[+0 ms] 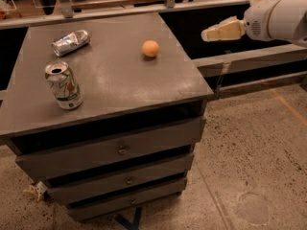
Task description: Move orange near redbull can
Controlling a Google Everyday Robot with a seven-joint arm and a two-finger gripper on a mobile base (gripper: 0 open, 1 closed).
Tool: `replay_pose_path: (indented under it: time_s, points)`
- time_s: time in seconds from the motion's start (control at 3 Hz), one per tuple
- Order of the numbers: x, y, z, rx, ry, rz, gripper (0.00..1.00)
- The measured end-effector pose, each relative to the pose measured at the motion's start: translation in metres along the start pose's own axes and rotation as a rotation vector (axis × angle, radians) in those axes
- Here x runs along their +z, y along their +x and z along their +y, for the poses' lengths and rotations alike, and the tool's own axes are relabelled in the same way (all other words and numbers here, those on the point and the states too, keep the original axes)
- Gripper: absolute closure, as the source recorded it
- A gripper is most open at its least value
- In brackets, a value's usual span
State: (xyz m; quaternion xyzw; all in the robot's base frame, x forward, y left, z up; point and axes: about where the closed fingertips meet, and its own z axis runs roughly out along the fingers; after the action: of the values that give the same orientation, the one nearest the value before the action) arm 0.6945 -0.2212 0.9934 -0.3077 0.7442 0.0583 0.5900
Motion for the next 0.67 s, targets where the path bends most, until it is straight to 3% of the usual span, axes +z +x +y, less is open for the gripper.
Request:
replay_pose_path:
  time_s: [0.33, 0.67]
  points:
    - [0.0309, 0.0140, 0.0025, 0.040, -0.091, -0.029, 0.00]
    - [0.0319, 0.0138, 0.0039, 0.042, -0.094, -0.030, 0.00]
